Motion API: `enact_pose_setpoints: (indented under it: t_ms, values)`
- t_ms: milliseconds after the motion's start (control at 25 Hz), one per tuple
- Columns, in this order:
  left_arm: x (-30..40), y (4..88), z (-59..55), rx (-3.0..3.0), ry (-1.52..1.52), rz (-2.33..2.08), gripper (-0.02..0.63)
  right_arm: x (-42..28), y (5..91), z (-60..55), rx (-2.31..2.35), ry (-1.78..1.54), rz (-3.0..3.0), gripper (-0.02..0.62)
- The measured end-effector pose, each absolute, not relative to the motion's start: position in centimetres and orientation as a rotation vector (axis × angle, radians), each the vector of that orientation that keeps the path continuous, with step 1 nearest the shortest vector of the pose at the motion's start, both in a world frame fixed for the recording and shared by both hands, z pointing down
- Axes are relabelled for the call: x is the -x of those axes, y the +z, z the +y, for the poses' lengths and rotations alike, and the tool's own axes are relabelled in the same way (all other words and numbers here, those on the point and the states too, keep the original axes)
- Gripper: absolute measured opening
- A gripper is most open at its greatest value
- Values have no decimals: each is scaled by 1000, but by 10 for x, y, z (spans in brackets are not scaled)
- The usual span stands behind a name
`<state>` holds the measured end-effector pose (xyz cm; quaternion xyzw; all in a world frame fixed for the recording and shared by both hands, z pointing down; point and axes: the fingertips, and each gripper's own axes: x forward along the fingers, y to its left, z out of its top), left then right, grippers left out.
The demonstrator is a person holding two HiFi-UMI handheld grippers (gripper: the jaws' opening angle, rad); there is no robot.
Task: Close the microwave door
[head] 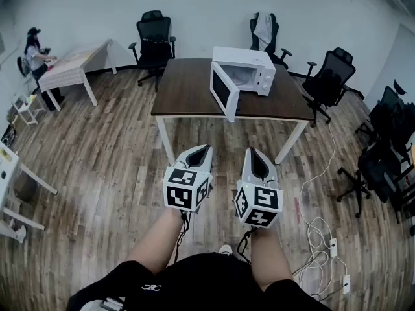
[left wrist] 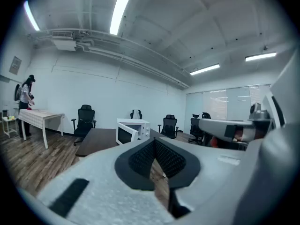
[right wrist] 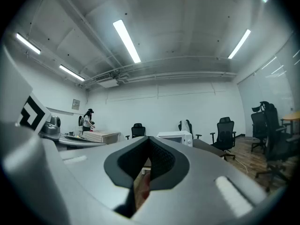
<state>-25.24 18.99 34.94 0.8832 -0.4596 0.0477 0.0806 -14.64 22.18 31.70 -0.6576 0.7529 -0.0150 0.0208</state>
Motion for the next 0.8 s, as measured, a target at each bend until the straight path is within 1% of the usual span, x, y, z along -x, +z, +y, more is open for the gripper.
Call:
enact_pose_setpoints:
  t_ms: [800]
  values:
    - [201, 363, 155, -2646, 192, -1313, 9, 101, 337, 190, 1999, -151, 2303, 9]
